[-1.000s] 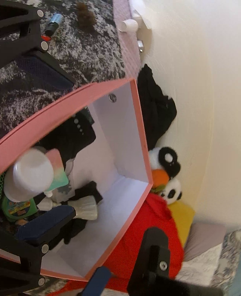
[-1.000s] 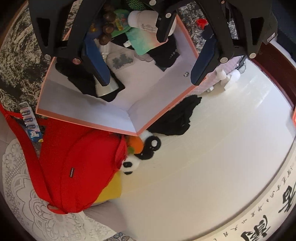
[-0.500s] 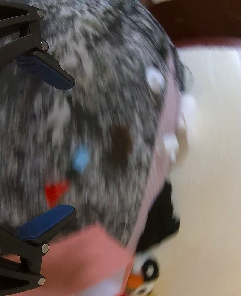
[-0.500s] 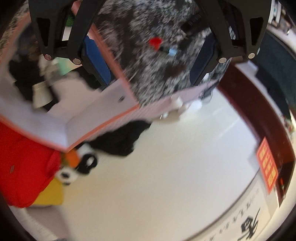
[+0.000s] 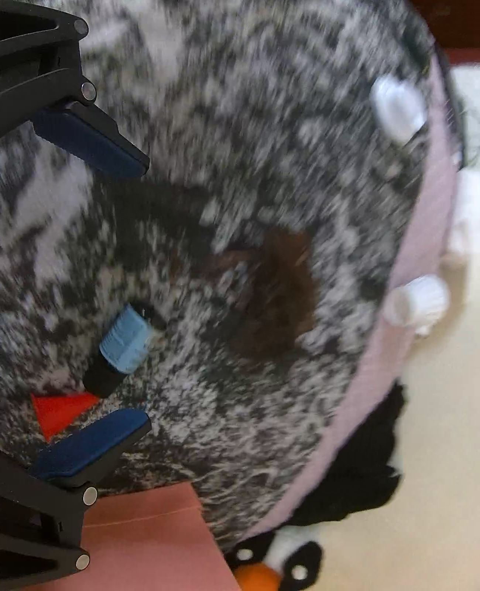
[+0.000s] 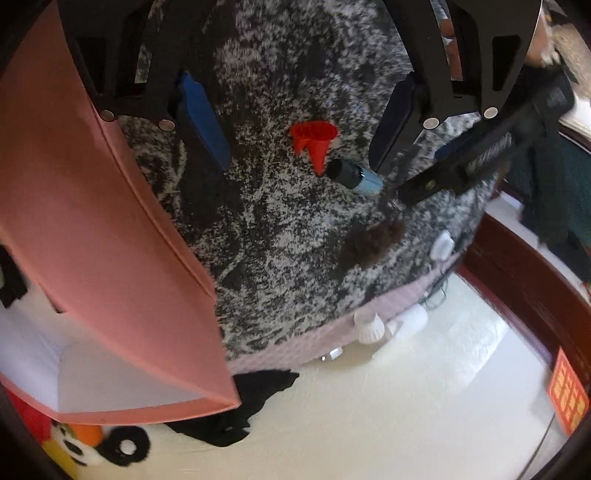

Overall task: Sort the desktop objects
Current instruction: 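Move both tools back over the bedspread toward the blue-labelled bottle and red cone, then grasp the small blue-labelled bottle with the left gripper while the right grasps the red cone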

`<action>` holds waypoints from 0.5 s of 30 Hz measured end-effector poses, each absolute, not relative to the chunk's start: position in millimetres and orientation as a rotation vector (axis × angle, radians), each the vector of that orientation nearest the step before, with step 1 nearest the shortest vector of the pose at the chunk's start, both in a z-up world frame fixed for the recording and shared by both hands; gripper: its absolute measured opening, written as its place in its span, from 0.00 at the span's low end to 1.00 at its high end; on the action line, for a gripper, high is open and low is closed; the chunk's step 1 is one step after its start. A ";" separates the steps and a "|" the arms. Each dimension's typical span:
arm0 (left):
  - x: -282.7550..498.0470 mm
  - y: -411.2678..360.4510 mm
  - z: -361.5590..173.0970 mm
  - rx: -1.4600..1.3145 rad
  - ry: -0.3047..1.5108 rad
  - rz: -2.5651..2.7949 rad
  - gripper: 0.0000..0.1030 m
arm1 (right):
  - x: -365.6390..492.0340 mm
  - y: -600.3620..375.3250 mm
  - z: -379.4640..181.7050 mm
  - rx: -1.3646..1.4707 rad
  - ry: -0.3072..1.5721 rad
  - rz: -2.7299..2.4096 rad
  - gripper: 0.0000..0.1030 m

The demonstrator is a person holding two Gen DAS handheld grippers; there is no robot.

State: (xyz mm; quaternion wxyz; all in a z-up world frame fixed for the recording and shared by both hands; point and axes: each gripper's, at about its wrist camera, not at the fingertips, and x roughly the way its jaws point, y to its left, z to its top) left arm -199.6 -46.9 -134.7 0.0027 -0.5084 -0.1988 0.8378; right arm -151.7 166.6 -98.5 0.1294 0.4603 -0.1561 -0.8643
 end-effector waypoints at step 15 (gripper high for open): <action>-208.6 10.2 -151.7 -1.451 -0.139 2.700 0.40 | -163.0 121.4 -136.7 1.336 -0.097 -2.489 0.49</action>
